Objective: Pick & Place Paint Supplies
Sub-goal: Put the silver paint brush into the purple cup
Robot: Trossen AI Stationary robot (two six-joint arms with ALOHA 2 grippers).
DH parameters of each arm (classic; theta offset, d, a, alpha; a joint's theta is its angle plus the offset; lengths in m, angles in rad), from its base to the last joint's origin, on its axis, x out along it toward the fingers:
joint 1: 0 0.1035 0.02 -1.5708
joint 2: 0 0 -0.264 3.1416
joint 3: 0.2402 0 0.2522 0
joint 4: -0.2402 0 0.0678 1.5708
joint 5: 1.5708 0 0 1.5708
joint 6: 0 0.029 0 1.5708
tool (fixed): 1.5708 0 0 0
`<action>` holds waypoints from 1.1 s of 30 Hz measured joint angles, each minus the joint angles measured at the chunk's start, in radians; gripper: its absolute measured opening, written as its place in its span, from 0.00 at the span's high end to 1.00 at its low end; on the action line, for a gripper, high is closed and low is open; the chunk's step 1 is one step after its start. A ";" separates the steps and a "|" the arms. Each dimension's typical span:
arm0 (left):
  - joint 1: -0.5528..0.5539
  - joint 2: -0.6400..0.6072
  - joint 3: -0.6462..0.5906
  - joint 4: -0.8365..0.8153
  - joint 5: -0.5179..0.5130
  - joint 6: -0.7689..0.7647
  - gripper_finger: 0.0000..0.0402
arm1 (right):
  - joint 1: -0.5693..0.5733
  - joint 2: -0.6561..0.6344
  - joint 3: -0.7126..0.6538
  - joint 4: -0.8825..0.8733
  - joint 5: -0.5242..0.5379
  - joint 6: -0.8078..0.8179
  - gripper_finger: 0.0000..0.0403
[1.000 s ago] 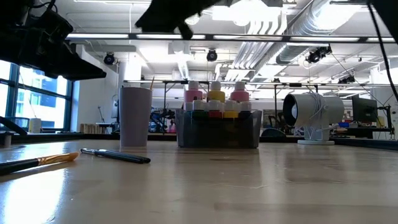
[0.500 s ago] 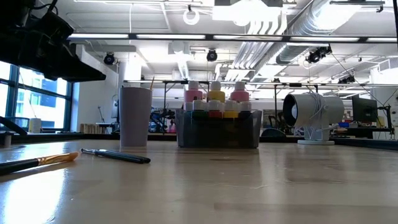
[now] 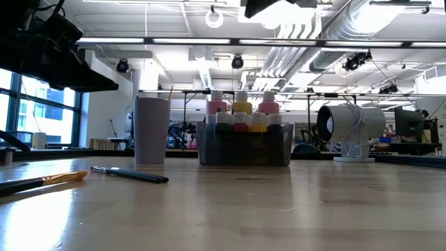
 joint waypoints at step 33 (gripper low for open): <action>0.000 0.000 0.000 -0.003 0.002 -0.014 0.59 | -0.022 -0.467 -1.078 1.278 -0.135 -0.235 0.99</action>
